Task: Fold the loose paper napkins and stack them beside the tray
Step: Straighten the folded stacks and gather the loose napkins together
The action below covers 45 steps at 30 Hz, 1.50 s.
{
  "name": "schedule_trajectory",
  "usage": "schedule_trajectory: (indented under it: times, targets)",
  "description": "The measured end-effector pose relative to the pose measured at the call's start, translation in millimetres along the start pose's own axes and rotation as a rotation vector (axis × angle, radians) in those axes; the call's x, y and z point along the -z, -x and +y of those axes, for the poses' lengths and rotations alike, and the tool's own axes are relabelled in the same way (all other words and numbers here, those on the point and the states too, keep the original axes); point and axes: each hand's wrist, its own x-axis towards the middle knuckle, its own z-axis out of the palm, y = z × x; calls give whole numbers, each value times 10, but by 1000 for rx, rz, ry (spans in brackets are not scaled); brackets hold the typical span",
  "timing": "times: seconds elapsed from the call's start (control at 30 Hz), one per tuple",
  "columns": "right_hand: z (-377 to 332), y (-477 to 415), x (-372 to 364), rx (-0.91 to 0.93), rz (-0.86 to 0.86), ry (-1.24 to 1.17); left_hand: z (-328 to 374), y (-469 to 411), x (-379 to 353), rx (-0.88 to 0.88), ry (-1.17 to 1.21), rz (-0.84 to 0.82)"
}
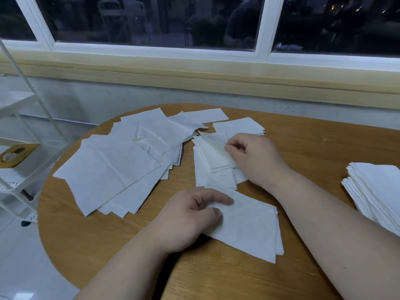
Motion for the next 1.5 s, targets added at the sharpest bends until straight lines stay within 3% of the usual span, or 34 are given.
schedule_trajectory:
  times: [0.3, 0.4, 0.5, 0.63, 0.83, 1.0, 1.2, 1.33, 1.5]
  targets:
    - [-484, 707, 663, 36, 440, -479, -39, -8, -1, 4, 66, 51]
    - [-516, 972, 767, -83, 457, -715, -21, 5, 6, -4, 78, 65]
    - [-337, 1143, 625, -325, 384, -894, 4, 13, 0, -22, 213, 32]
    - [-87, 1256, 338, -537, 250, -694, -23, 2, 33, -24, 284, -4]
    - [-62, 1231, 226, -564, 243, -611, 5, 15, 6, -76, 392, 26]
    - [-128, 1208, 204, -590, 304, -707, -37, 16, 27, -127, 432, -20]
    - [-177, 1242, 137, -571, 248, -651, -19, -16, 37, -91, 93, -49]
    - [-148, 1280, 255, -495, 298, -391, -13, -12, -15, -3, 139, -37]
    - [-161, 974, 335, -214, 206, 41, -36, -22, -14, 33, 126, -41]
